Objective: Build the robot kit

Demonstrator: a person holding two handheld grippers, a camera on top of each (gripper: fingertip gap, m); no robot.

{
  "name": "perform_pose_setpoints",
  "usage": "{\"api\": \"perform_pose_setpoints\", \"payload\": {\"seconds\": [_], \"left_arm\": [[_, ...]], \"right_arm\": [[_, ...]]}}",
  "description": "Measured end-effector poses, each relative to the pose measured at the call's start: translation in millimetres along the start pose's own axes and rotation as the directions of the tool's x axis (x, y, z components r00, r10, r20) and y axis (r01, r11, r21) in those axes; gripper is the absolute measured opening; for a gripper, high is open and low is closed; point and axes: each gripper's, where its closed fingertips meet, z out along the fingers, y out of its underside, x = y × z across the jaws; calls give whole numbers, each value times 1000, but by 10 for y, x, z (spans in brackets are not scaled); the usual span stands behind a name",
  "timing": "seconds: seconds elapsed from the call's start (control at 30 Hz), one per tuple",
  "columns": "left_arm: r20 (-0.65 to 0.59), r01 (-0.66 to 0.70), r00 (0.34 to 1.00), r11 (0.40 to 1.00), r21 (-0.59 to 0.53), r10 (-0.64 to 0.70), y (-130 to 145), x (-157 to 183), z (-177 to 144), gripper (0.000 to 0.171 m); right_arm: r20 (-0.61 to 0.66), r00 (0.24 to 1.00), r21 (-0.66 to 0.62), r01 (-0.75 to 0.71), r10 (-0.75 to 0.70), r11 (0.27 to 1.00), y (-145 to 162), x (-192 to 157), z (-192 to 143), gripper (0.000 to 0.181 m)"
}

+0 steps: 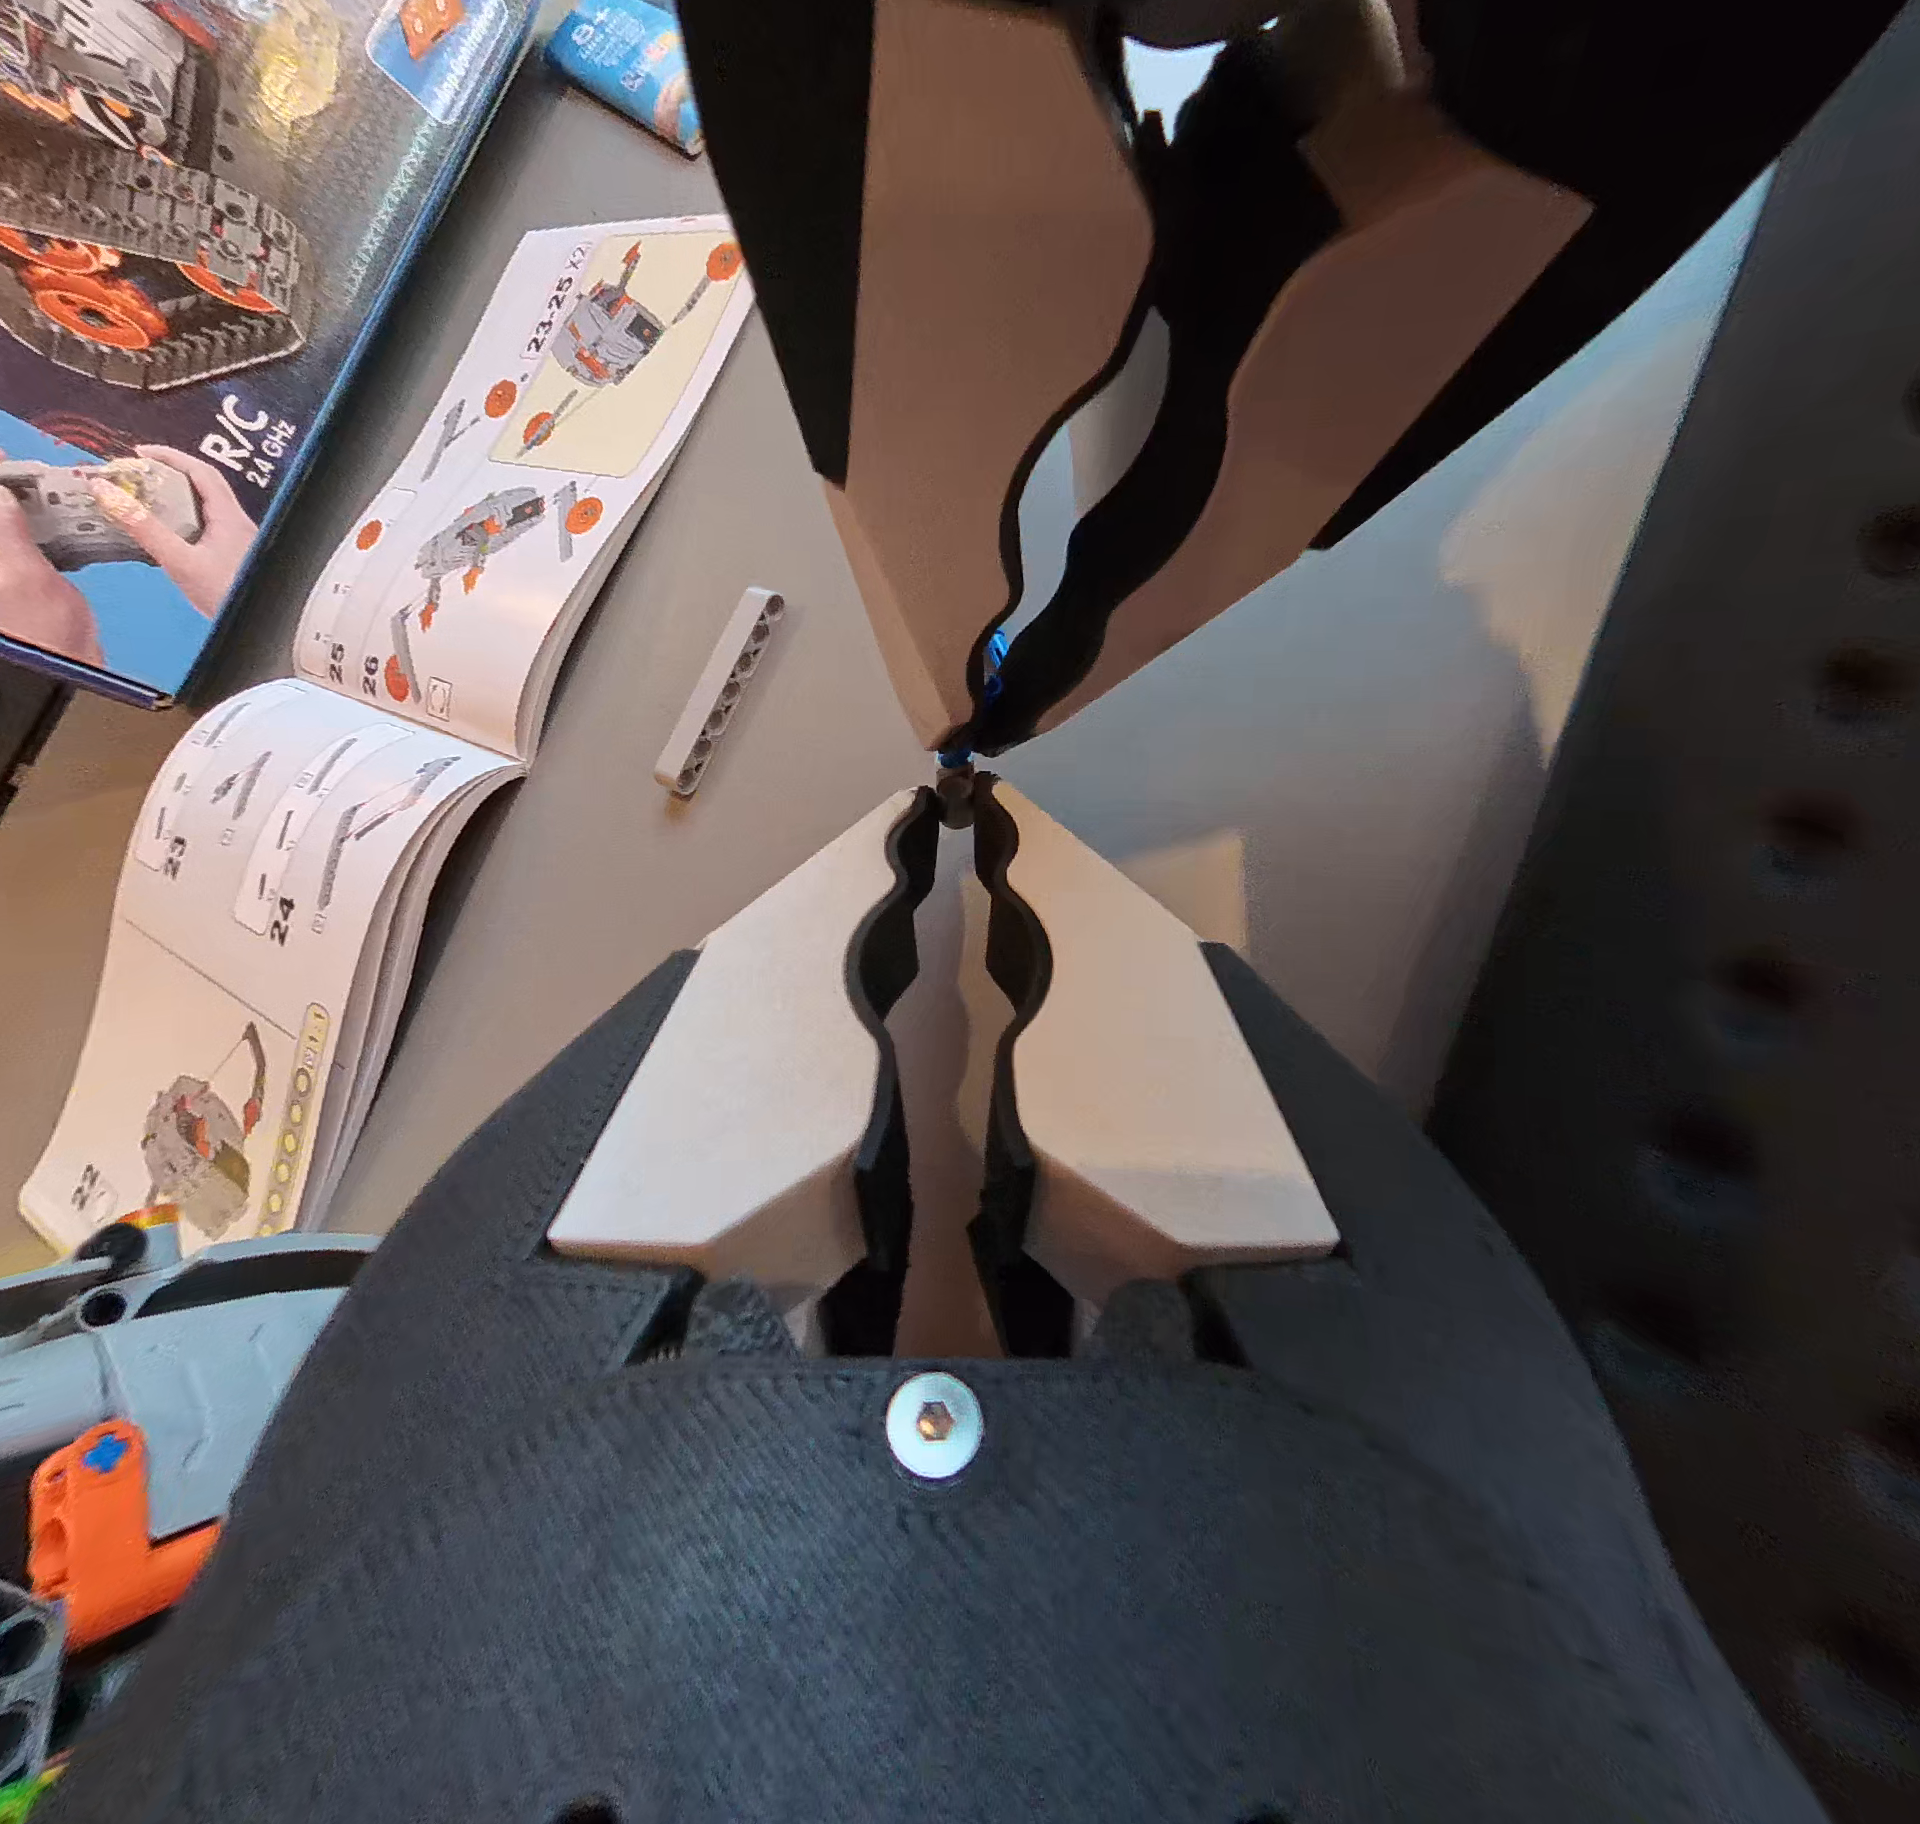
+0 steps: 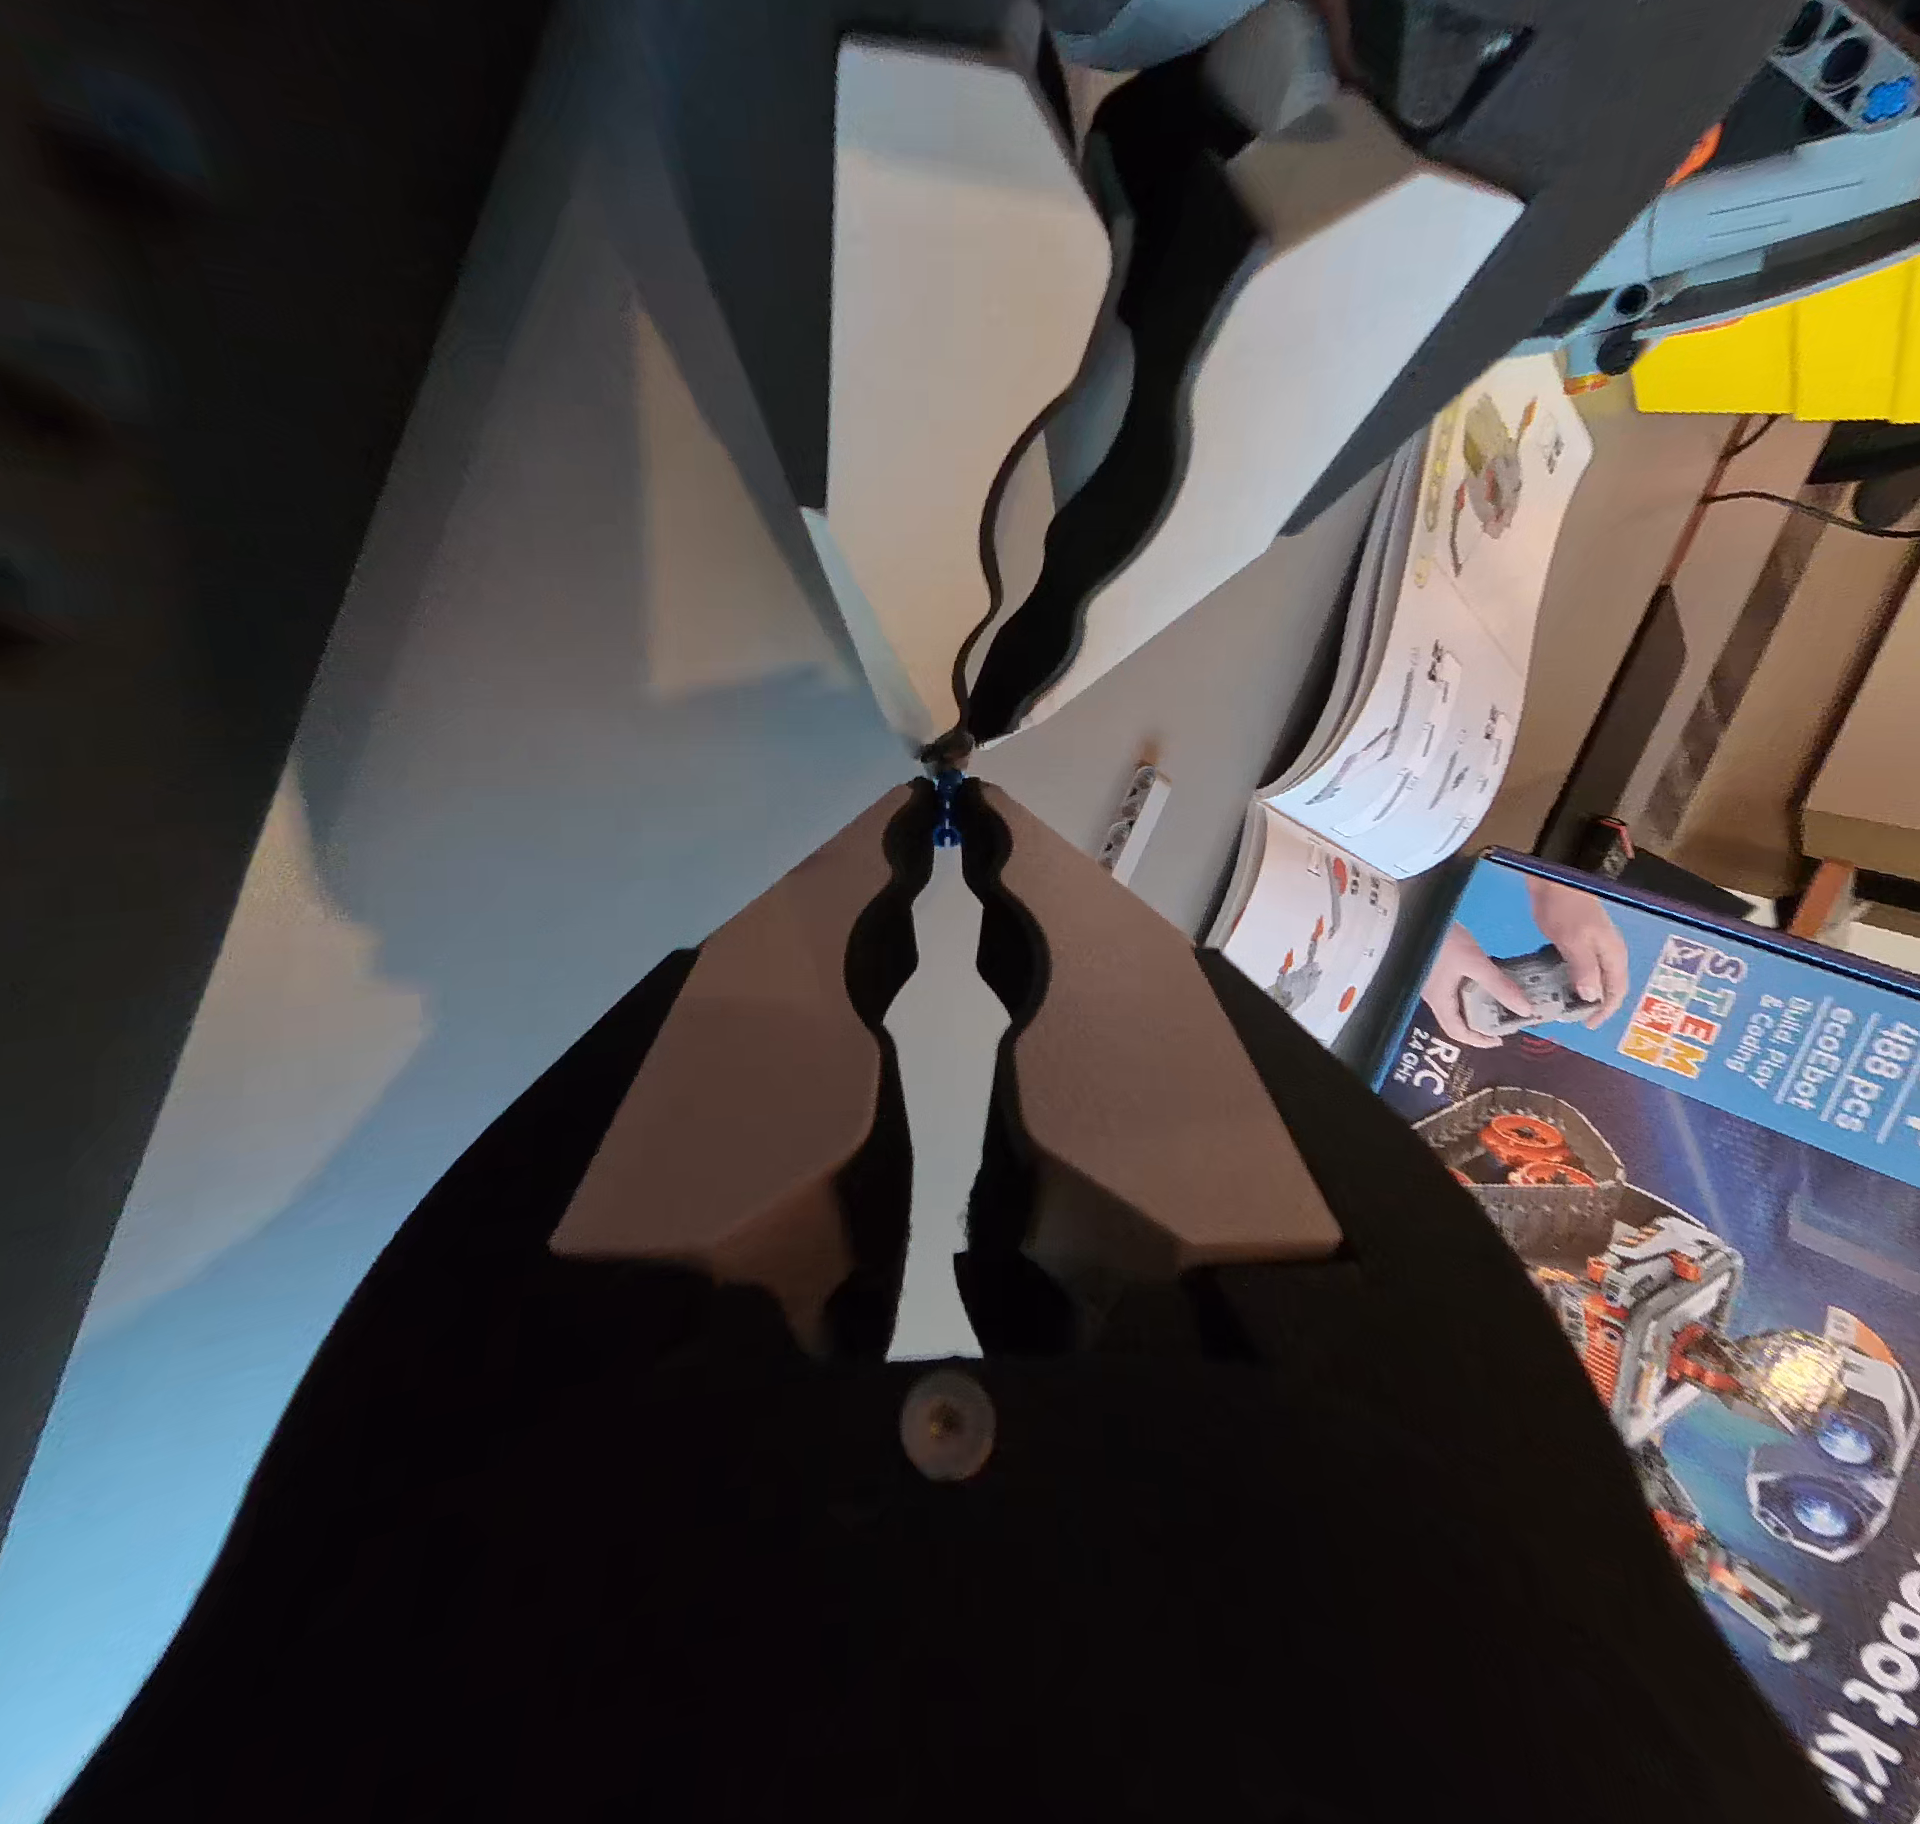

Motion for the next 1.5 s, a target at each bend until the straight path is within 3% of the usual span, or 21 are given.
{"api": "perform_pose_setpoints", "payload": {"seconds": [0.27,0.47,0.93,1.1,1.27,1.5], "left_arm": [[-43,22,999,998,58,-19,-56,25,-44,5],[-61,-32,998,999,36,34,23,78,-26,5],[-74,-12,997,999,47,16,90,50,-3,6],[-60,-67,996,997,30,69,93,65,23,6],[-69,-65,995,997,35,67,90,80,21,6],[-71,-52,996,997,48,56,65,74,30,5]], "right_arm": [[87,989,125,-133,122,983,-32,-42,6,4],[162,960,212,-259,228,942,-52,-98,67,4],[181,892,357,-453,415,817,-55,-122,111,4],[149,910,322,-414,386,851,28,-113,92,4],[179,881,383,-473,438,793,3,-13,-27,4],[110,917,357,-397,384,846,2,-65,15,4]]}}
